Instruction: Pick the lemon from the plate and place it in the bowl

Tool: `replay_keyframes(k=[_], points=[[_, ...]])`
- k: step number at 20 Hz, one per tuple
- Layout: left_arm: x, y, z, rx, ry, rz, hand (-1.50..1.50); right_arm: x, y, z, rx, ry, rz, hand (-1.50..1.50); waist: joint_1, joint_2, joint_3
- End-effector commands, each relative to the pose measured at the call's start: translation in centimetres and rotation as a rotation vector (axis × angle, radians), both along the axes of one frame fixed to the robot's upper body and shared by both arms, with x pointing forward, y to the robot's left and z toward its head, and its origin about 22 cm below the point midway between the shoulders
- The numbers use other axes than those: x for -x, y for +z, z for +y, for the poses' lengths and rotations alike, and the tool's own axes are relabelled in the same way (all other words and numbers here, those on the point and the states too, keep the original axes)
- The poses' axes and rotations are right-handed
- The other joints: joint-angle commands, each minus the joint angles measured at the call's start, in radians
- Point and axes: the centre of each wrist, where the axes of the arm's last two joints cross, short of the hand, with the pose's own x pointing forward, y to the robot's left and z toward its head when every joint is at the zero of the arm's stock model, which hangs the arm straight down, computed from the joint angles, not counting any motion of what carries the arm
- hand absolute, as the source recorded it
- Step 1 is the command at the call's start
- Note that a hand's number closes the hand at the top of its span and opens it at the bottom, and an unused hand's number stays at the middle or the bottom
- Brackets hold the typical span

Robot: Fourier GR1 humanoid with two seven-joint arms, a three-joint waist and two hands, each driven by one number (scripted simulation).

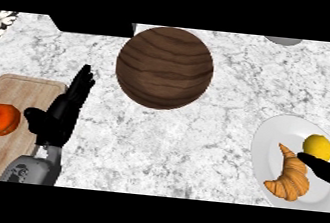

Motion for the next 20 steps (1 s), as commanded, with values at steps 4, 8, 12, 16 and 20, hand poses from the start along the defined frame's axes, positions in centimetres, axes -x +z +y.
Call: replay_keyframes(k=[4, 8, 12, 16, 20], points=[[-0.2, -0.2, -1.9, -0.004, -0.014, -0.005, 0.0, 0.8, -0.4, -0.4, -0.016, 0.024, -0.099, -1.5, 0.0, 0.0, 0.0], [0.0, 0.6, 0.3, 0.003, -0.023, 0.014, 0.0, 0.6, -2.4, 2.5, -0.077, 0.025, -0.128, -1.5, 0.002, 0.0, 0.0], [0.7, 0.5, -1.5, 0.017, -0.003, -0.007, 0.0, -0.4, -1.3, 0.2, -0.118, 0.008, -0.111, -1.5, 0.003, 0.0, 0.0], [-1.5, 2.2, -1.1, 0.018, -0.022, -0.005, 0.0, -1.4, -4.0, 0.1, -0.134, 0.01, -0.141, -1.5, 0.003, 0.001, 0.0], [0.6, 1.0, -1.8, 0.005, -0.019, 0.016, 0.0, -0.2, -4.9, -1.4, -0.148, -0.008, -0.128, -1.5, 0.002, 0.0, 0.0]])
